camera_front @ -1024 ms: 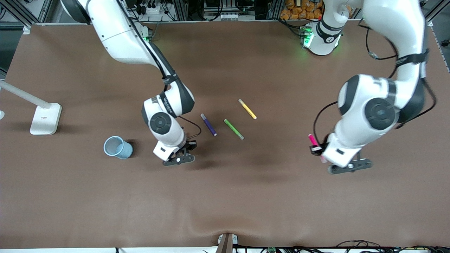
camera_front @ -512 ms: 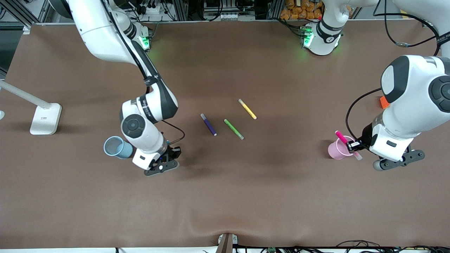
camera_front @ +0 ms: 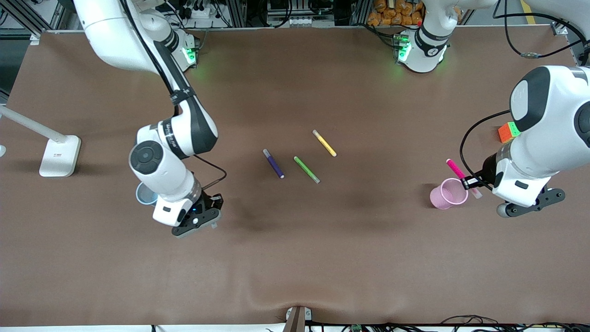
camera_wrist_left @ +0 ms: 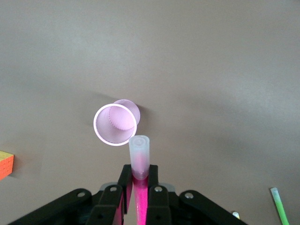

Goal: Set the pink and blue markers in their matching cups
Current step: 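Carry the pink marker toward the pink cup while the right gripper lifts the blue marker, then position the pink marker over the pink cup while the right gripper nears the blue cup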

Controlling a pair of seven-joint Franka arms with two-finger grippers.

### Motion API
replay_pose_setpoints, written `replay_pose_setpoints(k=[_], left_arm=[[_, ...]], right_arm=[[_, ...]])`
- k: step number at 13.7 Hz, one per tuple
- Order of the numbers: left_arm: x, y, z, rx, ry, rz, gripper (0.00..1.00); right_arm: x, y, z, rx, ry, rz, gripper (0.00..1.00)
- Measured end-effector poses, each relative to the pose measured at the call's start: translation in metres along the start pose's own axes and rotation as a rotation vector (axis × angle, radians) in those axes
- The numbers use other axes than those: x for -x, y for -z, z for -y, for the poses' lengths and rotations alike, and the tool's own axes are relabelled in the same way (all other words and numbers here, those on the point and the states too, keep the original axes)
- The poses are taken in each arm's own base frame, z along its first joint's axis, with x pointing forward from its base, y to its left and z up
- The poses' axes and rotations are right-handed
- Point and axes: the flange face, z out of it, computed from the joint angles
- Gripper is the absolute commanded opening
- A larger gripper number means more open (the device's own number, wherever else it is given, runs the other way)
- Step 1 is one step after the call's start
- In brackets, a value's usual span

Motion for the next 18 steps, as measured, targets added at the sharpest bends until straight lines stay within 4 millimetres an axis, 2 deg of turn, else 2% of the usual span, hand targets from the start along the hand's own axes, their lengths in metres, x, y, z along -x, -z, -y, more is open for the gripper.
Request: replay_pose_setpoints(k=[4, 6, 8, 11, 13, 15, 18], left_arm=[[-0.01, -0.019, 0.016, -0.085, 0.103, -0.001, 0.0], [-0.013, -0.038, 0.012, -0.161, 0.149, -0.015, 0.0], [-0.013, -0.06, -0.001, -0.228, 0.19, -0.029, 0.0], [-0.01, -0.083, -0.016, -0.273, 0.246, -0.034, 0.0], [-0.015, -0.096, -0.013, -0.324, 0.249, -0.051, 0.0], [-0.02, -0.108, -0.009, -0.373, 0.237, -0.069, 0.0], [-0.026, -0.12, -0.007, -0.43, 0.243, -0.115, 0.0]], right_arm=[[-0.005, 0.027, -0.003, 0.004, 0.139, -0.029, 0.0], [-0.004, 0.041, -0.005, -0.006, 0.2, -0.02, 0.0], [0.001, 0.053, -0.014, -0.059, 0.248, -0.004, 0.0], [0.015, 0.061, -0.049, -0.136, 0.346, 0.015, 0.0], [0.025, 0.063, -0.072, -0.146, 0.393, 0.015, 0.0], [0.034, 0.068, -0.085, -0.157, 0.434, 0.018, 0.0], [0.049, 0.071, -0.115, -0.244, 0.5, -0.032, 0.0]])
